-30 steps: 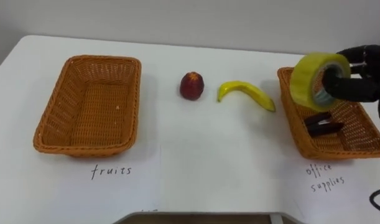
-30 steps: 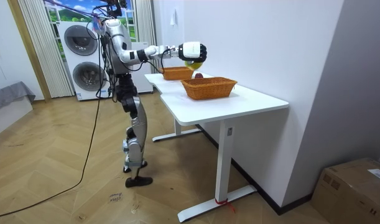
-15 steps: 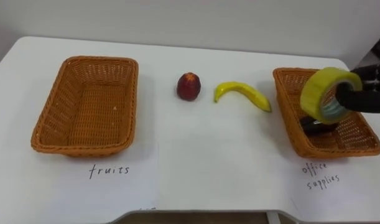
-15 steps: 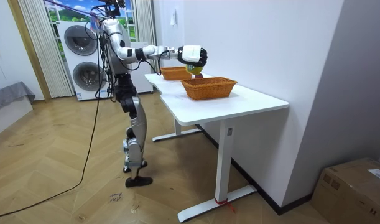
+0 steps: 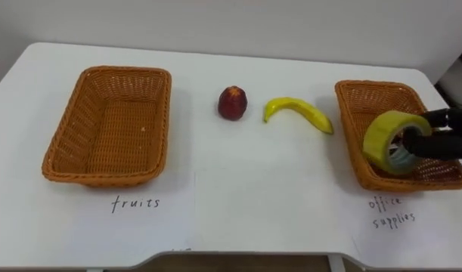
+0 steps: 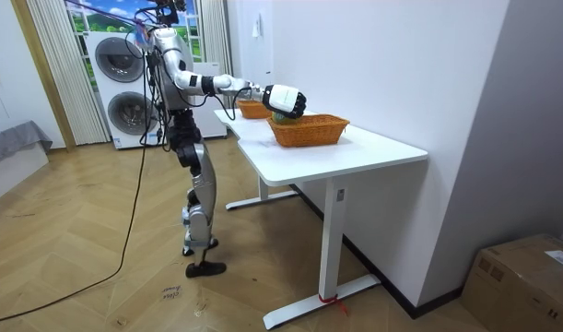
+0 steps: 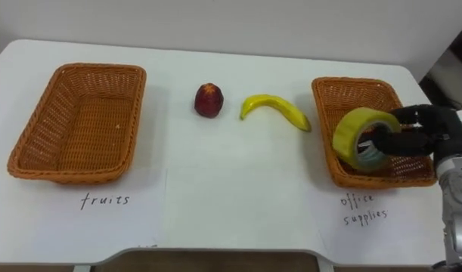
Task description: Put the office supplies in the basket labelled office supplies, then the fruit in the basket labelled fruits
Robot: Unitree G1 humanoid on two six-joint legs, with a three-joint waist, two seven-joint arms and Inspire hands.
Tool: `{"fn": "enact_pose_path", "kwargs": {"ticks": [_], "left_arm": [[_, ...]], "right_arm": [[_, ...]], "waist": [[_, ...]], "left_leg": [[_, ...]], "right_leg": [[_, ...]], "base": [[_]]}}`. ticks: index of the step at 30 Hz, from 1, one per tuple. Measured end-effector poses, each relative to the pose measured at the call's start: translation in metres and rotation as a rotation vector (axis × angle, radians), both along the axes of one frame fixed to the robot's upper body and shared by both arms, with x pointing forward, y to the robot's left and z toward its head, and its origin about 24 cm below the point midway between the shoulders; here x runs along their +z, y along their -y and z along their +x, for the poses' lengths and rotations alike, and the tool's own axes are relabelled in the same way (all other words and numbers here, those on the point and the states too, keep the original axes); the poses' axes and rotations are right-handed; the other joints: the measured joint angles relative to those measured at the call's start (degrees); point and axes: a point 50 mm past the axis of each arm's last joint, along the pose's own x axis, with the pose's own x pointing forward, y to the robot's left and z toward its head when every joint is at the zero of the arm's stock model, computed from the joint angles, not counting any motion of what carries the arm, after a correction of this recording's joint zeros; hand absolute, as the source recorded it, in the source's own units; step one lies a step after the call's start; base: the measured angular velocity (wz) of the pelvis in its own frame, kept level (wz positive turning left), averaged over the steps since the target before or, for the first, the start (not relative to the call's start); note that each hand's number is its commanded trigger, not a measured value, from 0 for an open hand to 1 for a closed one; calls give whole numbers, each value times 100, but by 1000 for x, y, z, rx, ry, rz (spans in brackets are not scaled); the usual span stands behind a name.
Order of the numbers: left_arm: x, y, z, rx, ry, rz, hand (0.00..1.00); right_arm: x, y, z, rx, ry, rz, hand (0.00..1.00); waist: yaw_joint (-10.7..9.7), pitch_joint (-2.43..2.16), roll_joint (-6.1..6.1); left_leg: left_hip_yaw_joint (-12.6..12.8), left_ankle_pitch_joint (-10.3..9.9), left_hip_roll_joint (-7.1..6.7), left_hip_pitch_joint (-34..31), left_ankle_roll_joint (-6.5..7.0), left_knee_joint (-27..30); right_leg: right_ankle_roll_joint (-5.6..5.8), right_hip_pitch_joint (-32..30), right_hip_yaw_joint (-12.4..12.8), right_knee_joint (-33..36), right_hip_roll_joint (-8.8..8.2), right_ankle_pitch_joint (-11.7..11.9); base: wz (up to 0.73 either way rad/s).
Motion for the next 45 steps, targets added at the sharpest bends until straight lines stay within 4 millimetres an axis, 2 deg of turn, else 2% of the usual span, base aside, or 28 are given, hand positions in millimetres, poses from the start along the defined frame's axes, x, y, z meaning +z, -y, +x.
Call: {"fn": "enact_pose_path", "kwargs": {"ticks": [5, 6, 7, 8, 9, 22, 29, 45], "left_arm": [[0, 1, 2, -16, 6, 1, 0], [0, 1, 5, -21, 14, 3, 0], [0, 1, 5, -21, 17, 3, 0], [0, 1, 7, -23, 22, 3, 0], [1, 1, 9, -35, 26, 4, 0], [1, 2, 15, -82, 48, 7, 0], [1, 2, 13, -89, 43, 7, 0], [2, 2, 12, -96, 48, 9, 0]], "right_arm": [[-4, -3, 10, 4, -28, -8, 100], [-2, -5, 15, 10, -27, -16, 84], [-1, -6, 17, 13, -27, -19, 76], [-1, -8, 21, 22, -36, -30, 24], [-1, -9, 23, 28, -38, -39, 0], [0, -17, 27, 80, -12, -71, 0], [0, -17, 27, 78, 3, -34, 0], [15, -21, 31, 100, 51, -132, 0]], "waist": [[15, 9, 6], [14, 17, 8], [14, 17, 8], [0, 18, 10], [4, 18, 8], [-3, 14, 7], [-14, 11, 2], [-11, -8, 28]], "left_leg": [[43, -1, 4, -123, 2, 48], [53, 0, 9, -146, 2, 49], [64, 0, 13, -153, 2, 50], [88, 0, 19, -158, 1, 51], [96, 0, 23, -158, 1, 48], [139, 7, 56, -203, -12, 42], [157, 15, 64, -189, -25, 38], [162, 14, 76, -221, -27, 59]], "right_leg": [[-7, -107, 42, 60, 13, 5], [-9, -125, 46, 56, 19, 20], [-12, -135, 50, 55, 23, 27], [-16, -146, 54, 54, 26, 37], [-18, -149, 53, 54, 27, 39], [-32, -210, 45, 50, 45, 48], [-42, -209, 46, 55, 48, 54], [-57, -231, 48, 48, 54, 63]], "base": [[-5], [-5], [-7], [-7], [-5], [0], [0], [0]]}}
